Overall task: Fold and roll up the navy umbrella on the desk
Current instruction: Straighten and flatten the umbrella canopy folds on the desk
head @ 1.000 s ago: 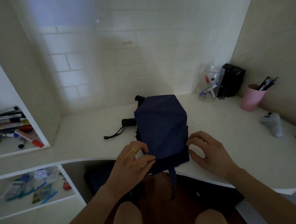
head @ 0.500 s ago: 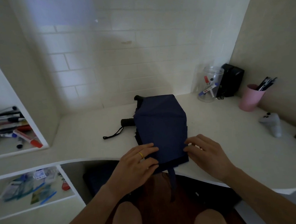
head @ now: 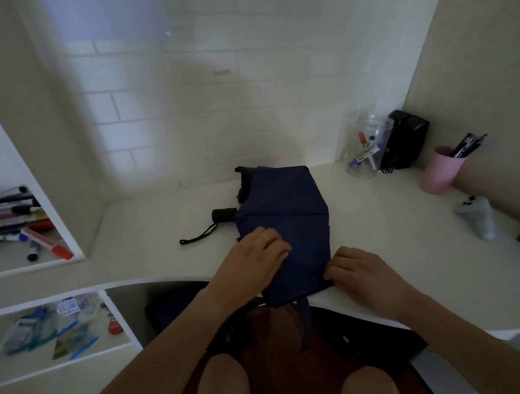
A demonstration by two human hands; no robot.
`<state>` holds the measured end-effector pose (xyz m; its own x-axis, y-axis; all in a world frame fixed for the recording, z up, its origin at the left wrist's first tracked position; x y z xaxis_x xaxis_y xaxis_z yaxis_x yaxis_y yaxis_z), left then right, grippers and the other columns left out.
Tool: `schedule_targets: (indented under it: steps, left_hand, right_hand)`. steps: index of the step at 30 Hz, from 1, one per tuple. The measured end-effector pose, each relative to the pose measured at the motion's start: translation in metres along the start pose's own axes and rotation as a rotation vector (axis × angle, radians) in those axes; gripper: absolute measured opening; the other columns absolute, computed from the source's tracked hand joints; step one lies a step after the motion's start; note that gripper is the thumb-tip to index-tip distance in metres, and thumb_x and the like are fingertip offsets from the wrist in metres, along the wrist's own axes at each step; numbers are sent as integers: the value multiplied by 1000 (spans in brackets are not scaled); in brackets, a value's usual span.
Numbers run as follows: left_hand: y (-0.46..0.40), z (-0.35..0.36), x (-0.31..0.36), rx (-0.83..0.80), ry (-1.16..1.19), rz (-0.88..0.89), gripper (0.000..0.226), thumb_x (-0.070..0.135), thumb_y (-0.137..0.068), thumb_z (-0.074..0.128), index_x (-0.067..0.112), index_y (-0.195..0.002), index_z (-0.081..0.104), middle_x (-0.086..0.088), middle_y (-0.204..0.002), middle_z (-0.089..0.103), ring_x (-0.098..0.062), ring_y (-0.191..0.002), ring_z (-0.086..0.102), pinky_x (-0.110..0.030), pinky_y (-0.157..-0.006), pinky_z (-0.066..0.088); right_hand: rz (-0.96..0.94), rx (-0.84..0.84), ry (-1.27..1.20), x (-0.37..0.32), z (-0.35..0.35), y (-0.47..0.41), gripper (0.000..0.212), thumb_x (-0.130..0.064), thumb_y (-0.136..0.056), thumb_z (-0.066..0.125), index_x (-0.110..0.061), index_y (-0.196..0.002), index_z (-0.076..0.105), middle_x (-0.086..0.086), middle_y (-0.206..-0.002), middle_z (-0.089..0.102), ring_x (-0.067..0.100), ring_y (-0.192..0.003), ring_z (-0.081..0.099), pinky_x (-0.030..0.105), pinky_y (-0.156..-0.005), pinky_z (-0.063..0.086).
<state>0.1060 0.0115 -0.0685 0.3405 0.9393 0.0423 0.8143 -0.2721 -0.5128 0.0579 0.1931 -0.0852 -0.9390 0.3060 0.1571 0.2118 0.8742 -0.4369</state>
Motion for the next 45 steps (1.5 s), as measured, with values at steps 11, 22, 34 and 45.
schedule_targets:
  steps: [11,22,34,45]
  left_hand:
    - [16,59,-7,-374,-88,26,60,64,-104,12,40,-160,13,5,-171,2,-13,-157,-3,-43,-128,7]
    - [12,64,-59,-526,24,-45,76,88,-83,2,58,-153,-6,12,-169,-11,-9,-155,-11,-44,-127,-1]
    - [4,67,-71,-455,38,-12,68,83,-91,14,60,-152,-4,13,-169,-12,-8,-155,-13,-41,-127,-6]
    - [4,56,-65,-277,10,64,64,72,-100,29,47,-158,17,-7,-167,19,-29,-153,19,-49,-124,20]
  right_hand:
    - [263,-39,-263,1,-12,-45,28,-28,-100,49,-26,-122,66,-8,-130,62,12,-116,56,26,-100,45]
    - [478,-594,-119,29,75,-38,84,-84,-82,3,-44,-154,-15,-15,-164,-18,5,-151,-17,35,-124,-7]
    - [1223,176,-707,141,7,-93,50,-40,-83,74,-24,-126,53,3,-98,68,19,-91,65,35,-81,52]
    - [1047,396,-1337,126,-3,-111,43,0,-80,79,-18,-117,71,21,-109,72,32,-102,71,40,-82,61]
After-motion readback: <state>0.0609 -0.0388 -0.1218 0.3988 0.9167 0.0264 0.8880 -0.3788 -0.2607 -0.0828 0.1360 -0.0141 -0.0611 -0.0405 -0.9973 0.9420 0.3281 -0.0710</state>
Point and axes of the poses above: each hand's wrist, its own y-axis away from the middle knuckle, its own z-axis out of the palm, x = y × z, the point moved 7 cm from there along -y, towards the middle knuckle
